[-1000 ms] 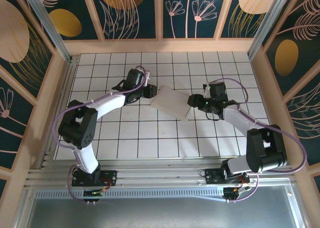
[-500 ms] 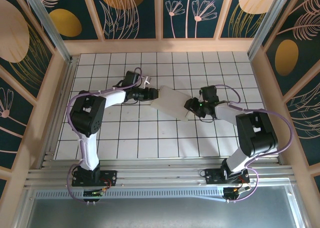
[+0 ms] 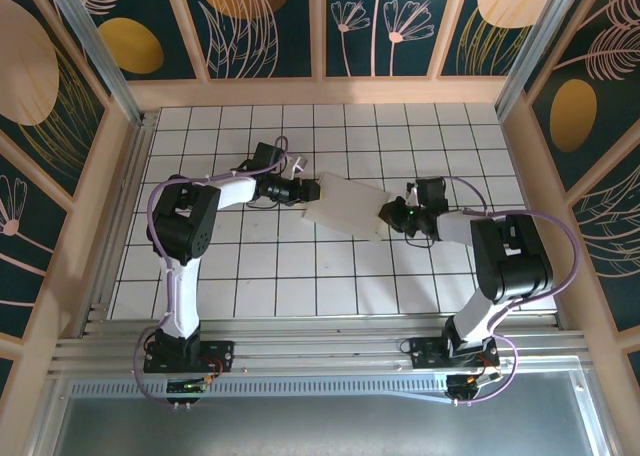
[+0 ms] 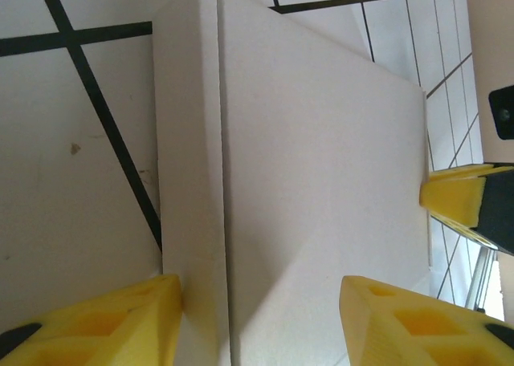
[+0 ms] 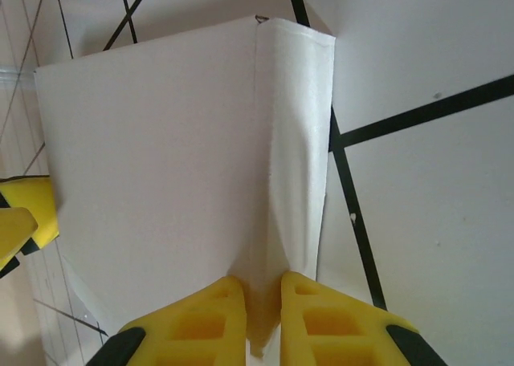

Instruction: Fold the paper box

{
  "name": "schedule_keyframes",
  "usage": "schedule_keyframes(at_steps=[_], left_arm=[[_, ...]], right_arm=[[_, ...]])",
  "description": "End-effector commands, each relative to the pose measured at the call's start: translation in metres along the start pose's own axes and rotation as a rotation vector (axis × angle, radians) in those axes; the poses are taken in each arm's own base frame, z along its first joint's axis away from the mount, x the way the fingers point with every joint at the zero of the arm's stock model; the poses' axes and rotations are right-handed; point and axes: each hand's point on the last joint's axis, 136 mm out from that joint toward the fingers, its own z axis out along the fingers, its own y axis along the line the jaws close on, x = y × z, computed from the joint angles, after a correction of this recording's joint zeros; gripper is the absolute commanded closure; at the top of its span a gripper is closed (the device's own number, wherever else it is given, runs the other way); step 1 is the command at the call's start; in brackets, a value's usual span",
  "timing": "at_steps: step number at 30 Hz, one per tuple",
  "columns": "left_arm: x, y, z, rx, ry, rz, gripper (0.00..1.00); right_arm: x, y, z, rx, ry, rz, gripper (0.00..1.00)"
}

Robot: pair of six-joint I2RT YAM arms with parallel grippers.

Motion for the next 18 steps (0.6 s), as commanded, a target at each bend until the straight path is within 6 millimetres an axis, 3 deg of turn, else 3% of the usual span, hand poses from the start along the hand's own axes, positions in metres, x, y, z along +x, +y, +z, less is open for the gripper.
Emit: schedule_keyframes(at_steps=[1, 3, 5, 9, 13, 18], left_arm=[[-0.002, 0.001, 0.006, -0.01, 0.024, 0.002, 0.46], [-0.007, 0.02, 0.006, -0.111, -0.003, 0.003, 0.46], [-0.006, 0.023, 0.008, -0.114, -0.001, -0.007, 0.46], [0.006, 0.001, 0.019, 0.058, 0.033, -0.091, 0.47], [0.003, -0.028, 0.013, 0.2, 0.007, -0.117, 0.49], [0.001, -0.04, 0.019, 0.287, 0.023, -0.279, 0.62]], right_arm=[[0.03, -0.06, 0.006, 0.158, 0.086, 0.072, 0.87], [0.027, -0.065, 0.004, 0.163, 0.08, 0.076, 0.88], [0.026, -0.069, 0.003, 0.159, 0.084, 0.078, 0.88], [0.026, -0.074, 0.006, 0.15, 0.104, 0.079, 0.89], [0.025, -0.073, 0.008, 0.131, 0.102, 0.071, 0.91], [0.021, -0.066, 0.012, 0.104, 0.11, 0.054, 0.91]])
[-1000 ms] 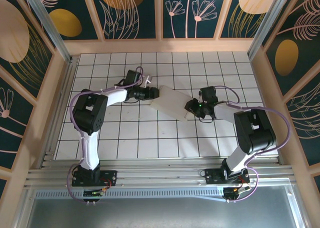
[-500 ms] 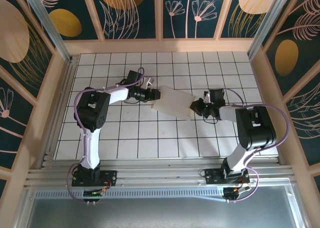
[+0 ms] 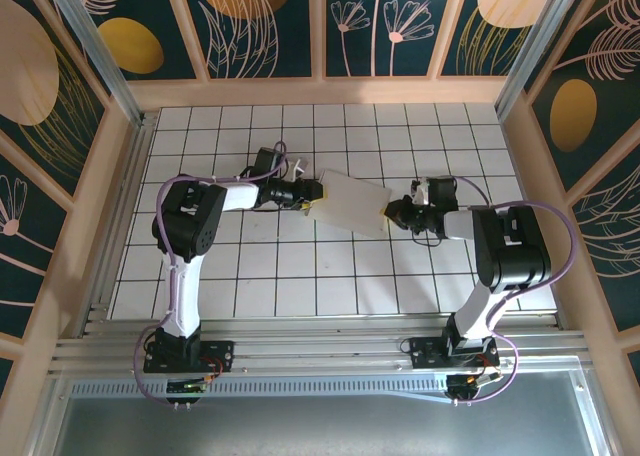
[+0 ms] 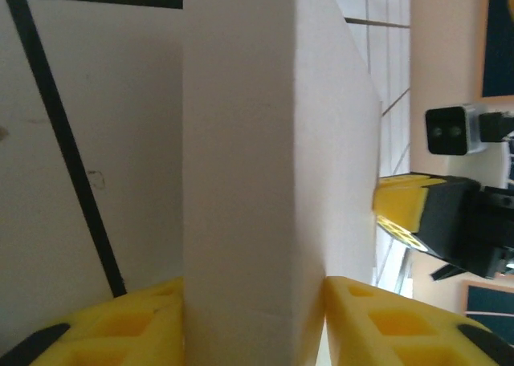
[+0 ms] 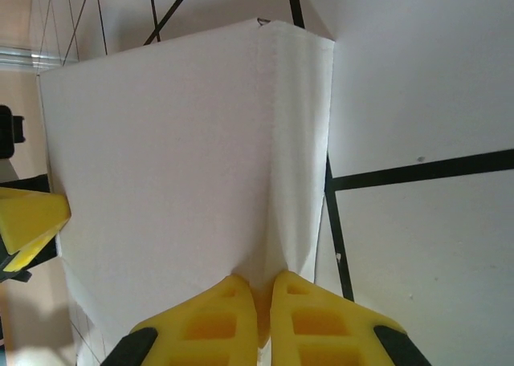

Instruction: Fold the paper box

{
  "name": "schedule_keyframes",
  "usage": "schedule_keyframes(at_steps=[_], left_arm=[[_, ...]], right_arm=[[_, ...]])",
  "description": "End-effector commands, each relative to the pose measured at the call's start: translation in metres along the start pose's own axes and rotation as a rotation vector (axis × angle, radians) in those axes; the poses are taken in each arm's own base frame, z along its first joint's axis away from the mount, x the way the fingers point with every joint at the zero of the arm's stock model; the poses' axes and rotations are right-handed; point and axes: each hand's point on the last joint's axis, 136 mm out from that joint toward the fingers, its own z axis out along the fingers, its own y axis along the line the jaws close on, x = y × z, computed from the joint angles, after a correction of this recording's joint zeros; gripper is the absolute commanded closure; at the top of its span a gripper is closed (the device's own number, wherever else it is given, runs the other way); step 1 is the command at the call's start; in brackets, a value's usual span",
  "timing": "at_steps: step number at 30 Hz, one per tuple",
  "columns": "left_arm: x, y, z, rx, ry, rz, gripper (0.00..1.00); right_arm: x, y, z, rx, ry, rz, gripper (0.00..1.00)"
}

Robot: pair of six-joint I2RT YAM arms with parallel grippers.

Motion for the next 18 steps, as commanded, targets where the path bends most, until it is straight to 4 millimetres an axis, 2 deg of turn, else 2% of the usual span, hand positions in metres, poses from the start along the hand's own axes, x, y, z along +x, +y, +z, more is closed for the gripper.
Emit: schedule_keyframes(at_steps=[1, 6, 8, 11, 13, 15, 16, 18], left_arm=[[0.004, -0.027, 0.009, 0.131, 0.034, -0.109, 0.64], [-0.002, -0.03, 0.002, 0.159, -0.045, -0.291, 0.73], [-0.003, -0.033, -0.003, 0.176, -0.078, -0.361, 0.74], [-0.004, -0.038, -0.014, 0.162, -0.123, -0.416, 0.76], [-0.004, -0.041, -0.022, 0.141, -0.156, -0.447, 0.79], [-0.003, -0.042, -0.029, 0.129, -0.184, -0.489, 0.81], [-0.003, -0.043, -0.032, 0.129, -0.195, -0.512, 0.81], [0.0, -0.046, -0.036, 0.135, -0.198, -0.559, 0.81]], right_arm=[[0.034, -0.06, 0.007, 0.202, 0.086, 0.095, 0.91], [0.028, -0.048, 0.005, 0.168, 0.076, 0.075, 0.87], [0.018, -0.031, -0.004, 0.141, 0.037, 0.034, 0.77], [-0.011, 0.011, -0.038, 0.122, -0.108, -0.144, 0.58], [-0.027, 0.049, -0.067, 0.122, -0.234, -0.352, 0.45], [-0.025, 0.091, -0.087, 0.1, -0.322, -0.619, 0.29], [-0.015, 0.113, -0.092, 0.087, -0.349, -0.8, 0.26], [0.016, 0.144, -0.093, 0.07, -0.366, -1.165, 0.2]])
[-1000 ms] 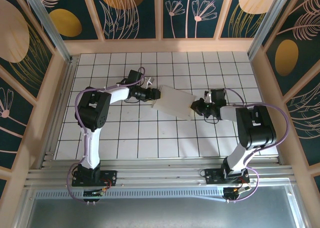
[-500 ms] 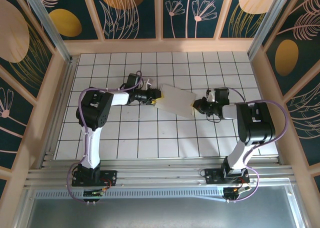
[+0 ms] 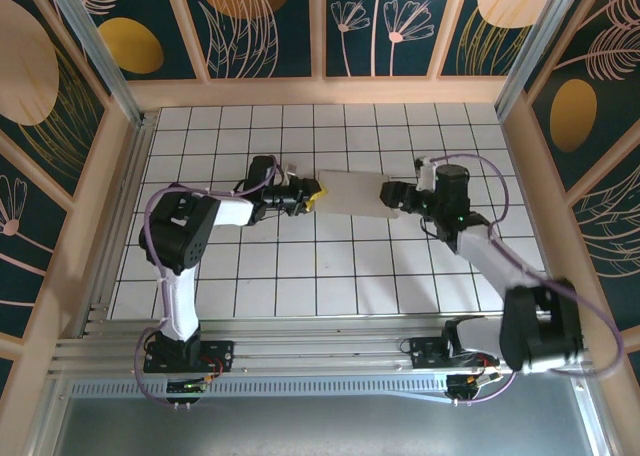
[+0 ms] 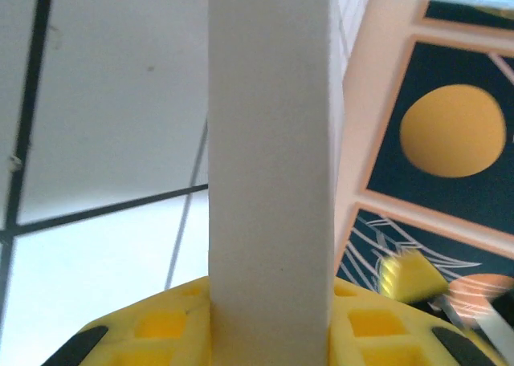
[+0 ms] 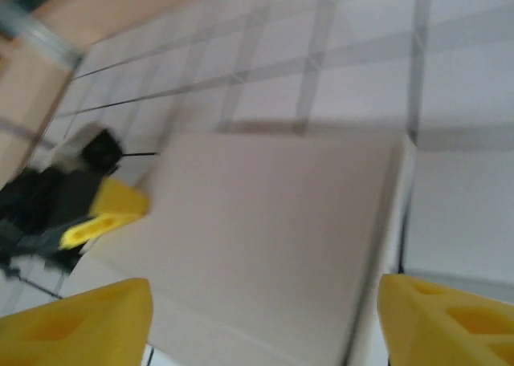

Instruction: Fold the paper box

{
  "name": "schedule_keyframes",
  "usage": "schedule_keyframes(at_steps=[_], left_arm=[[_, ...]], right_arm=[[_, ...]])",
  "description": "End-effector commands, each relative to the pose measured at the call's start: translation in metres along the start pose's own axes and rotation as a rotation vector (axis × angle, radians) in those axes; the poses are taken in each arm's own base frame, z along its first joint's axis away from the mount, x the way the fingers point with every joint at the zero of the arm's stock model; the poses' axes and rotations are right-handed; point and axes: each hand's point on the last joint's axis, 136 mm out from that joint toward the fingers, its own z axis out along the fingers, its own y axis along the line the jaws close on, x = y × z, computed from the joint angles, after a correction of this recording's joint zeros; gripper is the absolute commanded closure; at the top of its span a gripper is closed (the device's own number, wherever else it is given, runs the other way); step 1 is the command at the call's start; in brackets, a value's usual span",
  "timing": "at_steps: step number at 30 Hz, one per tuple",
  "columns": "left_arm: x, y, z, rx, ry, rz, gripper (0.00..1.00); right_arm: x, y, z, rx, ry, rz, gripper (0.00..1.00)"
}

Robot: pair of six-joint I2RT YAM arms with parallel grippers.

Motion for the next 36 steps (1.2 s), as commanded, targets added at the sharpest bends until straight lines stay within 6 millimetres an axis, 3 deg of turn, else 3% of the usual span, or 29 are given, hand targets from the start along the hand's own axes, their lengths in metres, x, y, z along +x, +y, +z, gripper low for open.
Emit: schedule_keyframes(at_steps=[1, 3, 5, 10, 15, 17, 21, 23, 26, 28, 32, 34, 36], left_arm=[[-0.004, -0.014, -0.012, 0.029, -0.062, -0.141, 0.81], [-0.002, -0.017, -0.014, 0.035, -0.056, -0.157, 0.81], [0.0, -0.022, -0.015, 0.04, -0.047, -0.159, 0.81], [0.002, -0.027, -0.016, 0.043, -0.033, -0.172, 0.8], [0.004, -0.033, -0.018, 0.051, -0.03, -0.187, 0.8], [0.004, -0.036, -0.019, 0.055, -0.029, -0.19, 0.8], [0.006, -0.039, -0.021, 0.061, -0.025, -0.21, 0.79], [0.008, -0.043, -0.023, 0.074, -0.025, -0.22, 0.78], [0.01, -0.052, -0.027, 0.1, -0.022, -0.23, 0.72], [0.009, -0.062, -0.031, 0.126, -0.026, -0.225, 0.63], [-0.007, -0.095, -0.055, 0.181, -0.108, -0.124, 0.43], [-0.023, -0.112, -0.075, 0.142, -0.192, -0.006, 0.39], [-0.038, -0.144, -0.109, 0.08, -0.325, 0.198, 0.36]], right_arm=[[0.018, 0.047, -0.01, -0.037, -0.032, -0.654, 0.18], [0.038, 0.072, -0.015, -0.109, -0.047, -0.973, 0.12], [0.039, 0.078, -0.013, -0.073, -0.088, -1.184, 0.06], [0.037, 0.057, 0.016, 0.026, 0.032, -1.449, 0.06], [0.035, 0.036, 0.048, 0.123, 0.098, -1.592, 0.11], [0.028, 0.029, 0.06, 0.179, 0.106, -1.627, 0.2], [0.019, 0.019, 0.077, 0.252, 0.124, -1.678, 0.5], [0.02, 0.019, 0.08, 0.241, 0.135, -1.686, 0.59], [0.024, 0.023, 0.081, 0.185, 0.175, -1.663, 0.77], [0.026, 0.026, 0.078, 0.133, 0.214, -1.631, 0.87], [0.035, 0.038, 0.06, -0.015, 0.34, -1.555, 0.93], [0.036, 0.044, 0.045, -0.096, 0.422, -1.487, 0.94], [0.036, 0.051, 0.027, -0.182, 0.527, -1.414, 0.95]])
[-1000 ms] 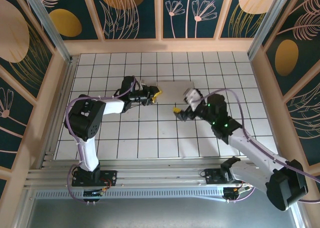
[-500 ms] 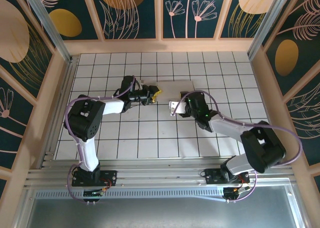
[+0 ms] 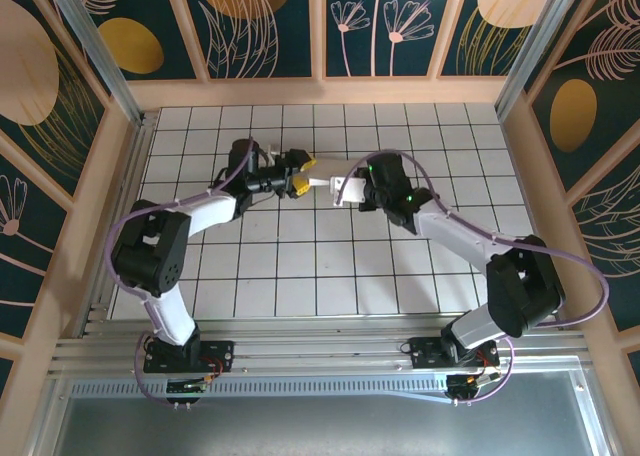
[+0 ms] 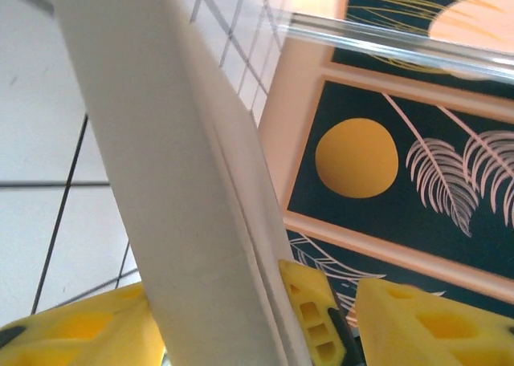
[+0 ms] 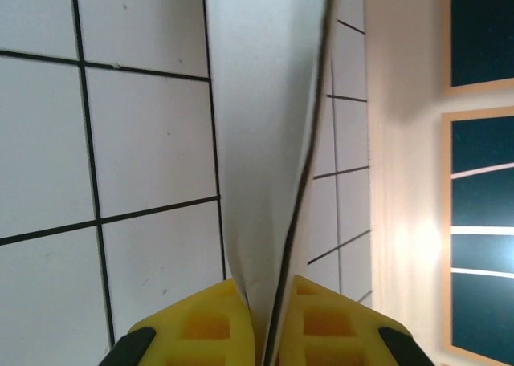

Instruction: Fold the paper box

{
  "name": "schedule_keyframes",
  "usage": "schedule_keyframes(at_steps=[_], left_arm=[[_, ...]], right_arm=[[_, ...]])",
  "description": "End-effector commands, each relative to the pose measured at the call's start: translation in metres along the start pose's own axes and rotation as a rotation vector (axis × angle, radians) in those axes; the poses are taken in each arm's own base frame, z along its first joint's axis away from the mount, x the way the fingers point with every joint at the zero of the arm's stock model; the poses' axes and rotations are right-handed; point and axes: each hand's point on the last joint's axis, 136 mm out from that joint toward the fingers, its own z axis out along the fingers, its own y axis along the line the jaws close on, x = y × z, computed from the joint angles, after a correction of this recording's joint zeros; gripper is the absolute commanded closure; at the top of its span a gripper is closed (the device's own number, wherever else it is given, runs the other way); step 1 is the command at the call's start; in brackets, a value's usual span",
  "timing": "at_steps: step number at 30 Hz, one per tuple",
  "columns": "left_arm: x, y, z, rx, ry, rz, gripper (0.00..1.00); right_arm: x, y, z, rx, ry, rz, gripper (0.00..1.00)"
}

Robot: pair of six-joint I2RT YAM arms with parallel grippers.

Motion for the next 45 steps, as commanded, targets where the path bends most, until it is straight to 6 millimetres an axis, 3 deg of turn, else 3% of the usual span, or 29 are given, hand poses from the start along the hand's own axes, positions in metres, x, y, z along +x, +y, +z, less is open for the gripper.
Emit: schedule_keyframes(at_steps=[1, 2, 4, 6, 9, 12, 16, 20, 27, 33, 39, 42, 45], left_arm=[[-0.04, -0.08, -0.056, -0.046, -0.251, 0.311, 0.36], [-0.044, -0.107, -0.071, -0.057, -0.319, 0.463, 0.35], [-0.042, -0.142, -0.097, -0.092, -0.412, 0.724, 0.34], [-0.021, -0.166, -0.119, -0.076, -0.446, 1.02, 0.31], [0.015, -0.161, -0.136, -0.061, -0.411, 1.387, 0.22], [0.041, -0.141, -0.138, -0.079, -0.278, 1.554, 0.21], [0.053, -0.111, -0.128, -0.096, -0.108, 1.517, 0.24], [0.043, -0.08, -0.117, -0.149, -0.068, 1.397, 0.25], [0.039, -0.052, -0.109, -0.161, -0.059, 1.349, 0.24], [0.041, -0.037, -0.106, -0.175, -0.015, 1.353, 0.24], [0.046, -0.028, -0.098, -0.164, 0.034, 1.362, 0.24], [0.049, -0.013, -0.086, -0.23, 0.076, 1.39, 0.24], [0.055, -0.001, -0.069, -0.299, 0.129, 1.432, 0.24]], right_arm=[[0.0, 0.042, -0.041, -0.345, 0.027, 0.083, 0.95], [-0.001, 0.042, -0.048, -0.404, 0.036, 0.107, 0.95], [-0.007, 0.044, -0.058, -0.508, 0.048, 0.15, 0.94], [-0.007, 0.044, -0.062, -0.597, 0.075, 0.199, 0.95], [-0.014, 0.037, -0.064, -0.665, 0.03, 0.275, 0.95], [-0.022, 0.038, -0.062, -0.724, 0.005, 0.306, 0.94], [-0.017, 0.049, -0.047, -0.77, 0.039, 0.317, 0.9], [-0.007, 0.057, -0.028, -0.783, 0.088, 0.318, 0.87], [0.006, 0.072, 0.002, -0.68, 0.136, 0.283, 0.78], [0.001, 0.073, -0.001, -0.659, 0.096, 0.294, 0.51], [-0.007, 0.058, -0.01, -0.632, 0.04, 0.305, 0.41], [-0.006, 0.056, -0.011, -0.641, 0.034, 0.313, 0.5], [-0.002, 0.058, -0.008, -0.648, 0.042, 0.328, 0.71]])
